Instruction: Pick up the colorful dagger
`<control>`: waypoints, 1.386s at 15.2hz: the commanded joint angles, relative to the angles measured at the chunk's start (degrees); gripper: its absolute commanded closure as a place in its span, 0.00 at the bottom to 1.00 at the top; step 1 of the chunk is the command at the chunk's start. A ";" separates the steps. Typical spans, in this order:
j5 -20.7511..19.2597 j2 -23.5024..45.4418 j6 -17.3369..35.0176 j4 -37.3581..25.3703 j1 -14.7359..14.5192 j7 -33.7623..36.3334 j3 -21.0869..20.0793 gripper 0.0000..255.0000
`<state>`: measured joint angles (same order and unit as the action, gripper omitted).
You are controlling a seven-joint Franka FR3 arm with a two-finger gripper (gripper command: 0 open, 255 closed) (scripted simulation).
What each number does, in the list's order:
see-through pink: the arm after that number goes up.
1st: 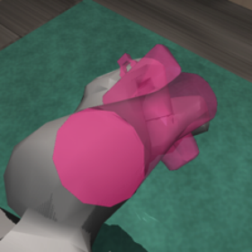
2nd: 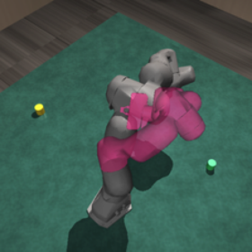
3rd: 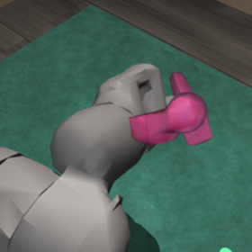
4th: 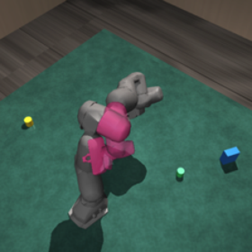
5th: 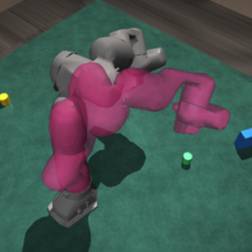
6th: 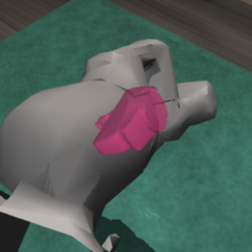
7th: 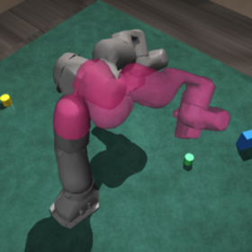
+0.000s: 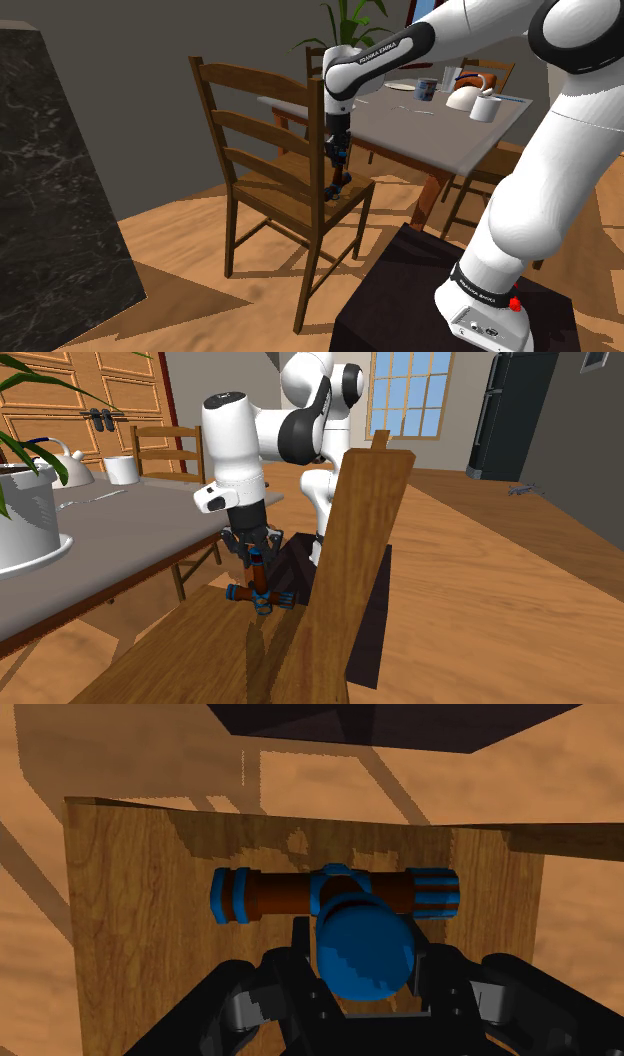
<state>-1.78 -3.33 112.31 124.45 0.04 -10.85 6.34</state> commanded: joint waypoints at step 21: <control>-0.19 -3.11 -11.58 -8.41 -0.09 0.05 -0.17 1.00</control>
